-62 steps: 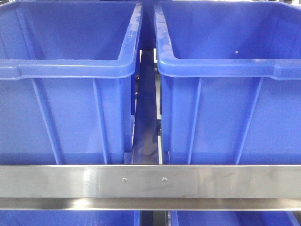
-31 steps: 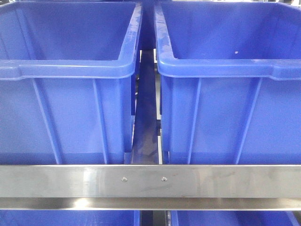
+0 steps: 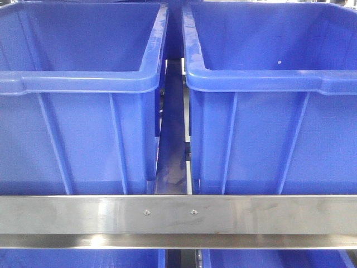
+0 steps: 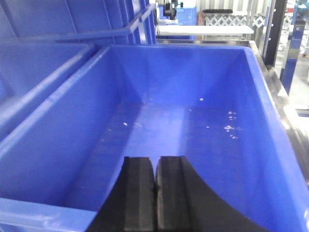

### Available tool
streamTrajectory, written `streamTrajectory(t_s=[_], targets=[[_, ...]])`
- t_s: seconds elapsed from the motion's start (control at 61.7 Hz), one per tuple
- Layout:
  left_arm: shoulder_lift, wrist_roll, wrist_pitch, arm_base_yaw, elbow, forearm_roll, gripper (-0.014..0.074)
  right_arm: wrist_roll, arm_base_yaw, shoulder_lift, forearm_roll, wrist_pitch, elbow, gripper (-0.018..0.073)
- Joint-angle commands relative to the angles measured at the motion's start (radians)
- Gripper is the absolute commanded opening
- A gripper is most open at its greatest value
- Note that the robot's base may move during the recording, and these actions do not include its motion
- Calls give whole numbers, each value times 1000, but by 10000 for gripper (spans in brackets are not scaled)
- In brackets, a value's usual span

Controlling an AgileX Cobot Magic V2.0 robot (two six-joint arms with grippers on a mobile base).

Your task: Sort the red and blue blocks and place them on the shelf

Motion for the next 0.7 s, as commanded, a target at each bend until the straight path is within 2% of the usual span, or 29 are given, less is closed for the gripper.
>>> streamTrajectory(t_s=[0.0,0.681], targets=[[0,-3,-73,-6,-27,0,126,0,-2,2,9,-97,-26,56],[0,-3,-73,-6,-27,-2,125,0,-2,2,9,-100,-21,56]])
